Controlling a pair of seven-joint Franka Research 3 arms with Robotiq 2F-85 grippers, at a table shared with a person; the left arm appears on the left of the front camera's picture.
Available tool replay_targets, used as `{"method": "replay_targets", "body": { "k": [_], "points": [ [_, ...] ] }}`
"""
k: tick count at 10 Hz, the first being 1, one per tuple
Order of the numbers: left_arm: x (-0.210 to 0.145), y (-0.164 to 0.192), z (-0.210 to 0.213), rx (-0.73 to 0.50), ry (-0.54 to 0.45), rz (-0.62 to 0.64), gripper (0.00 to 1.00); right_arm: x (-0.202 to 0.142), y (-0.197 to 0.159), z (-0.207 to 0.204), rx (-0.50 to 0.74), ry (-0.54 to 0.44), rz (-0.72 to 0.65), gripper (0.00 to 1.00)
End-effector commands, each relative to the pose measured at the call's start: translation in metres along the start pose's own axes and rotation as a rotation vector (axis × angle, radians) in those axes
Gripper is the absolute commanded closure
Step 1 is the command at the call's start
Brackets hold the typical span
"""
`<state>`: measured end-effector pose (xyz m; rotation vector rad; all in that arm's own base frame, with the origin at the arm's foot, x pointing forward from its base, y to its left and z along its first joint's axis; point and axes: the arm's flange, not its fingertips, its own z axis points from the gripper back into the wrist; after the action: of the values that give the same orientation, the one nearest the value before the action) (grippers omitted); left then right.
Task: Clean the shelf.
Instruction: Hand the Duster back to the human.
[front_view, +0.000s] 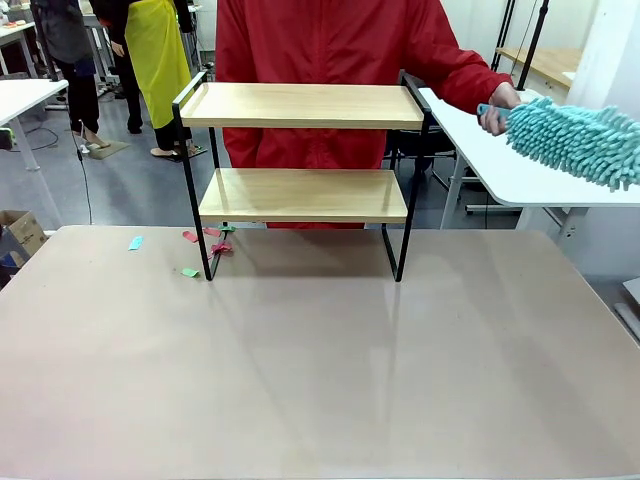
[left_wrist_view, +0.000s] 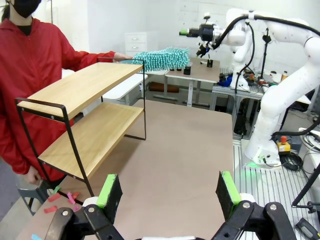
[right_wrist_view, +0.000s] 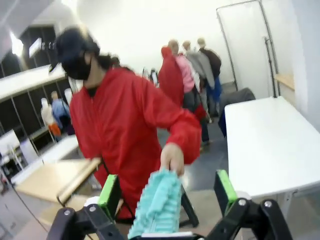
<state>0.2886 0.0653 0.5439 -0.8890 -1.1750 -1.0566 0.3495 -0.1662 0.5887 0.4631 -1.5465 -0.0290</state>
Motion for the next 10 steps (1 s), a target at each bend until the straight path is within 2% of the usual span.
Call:
{"method": "replay_targets", "body": {
  "k": [1,3,5,6,10],
  "points": [
    [0.003,0.002,-0.002,0.001,-0.032,-0.013,0.0,0.034,-0.024,0.006,-0.018,-0.132,-0.151,0.0],
    [0.003,0.002,-0.002,0.001,-0.032,-0.013,0.0,0.056,-0.052,0.018,-0.061,-0.211,-0.249,0.0],
    [0.003,0.002,-0.002,0.001,-0.032,-0.013,0.0,0.054,-0.064,0.017,-0.06,-0.188,-0.288,0.0],
    [0.003,0.002,-0.002,0.001,-0.032,-0.013,0.0,0.058,-0.053,0.03,-0.083,-0.194,-0.226,0.0],
    [0.003,0.002,-0.002,0.001,-0.032,-0.013,0.0,0.058,-0.053,0.03,-0.083,-0.194,-0.226,0.0]
  ]
}}
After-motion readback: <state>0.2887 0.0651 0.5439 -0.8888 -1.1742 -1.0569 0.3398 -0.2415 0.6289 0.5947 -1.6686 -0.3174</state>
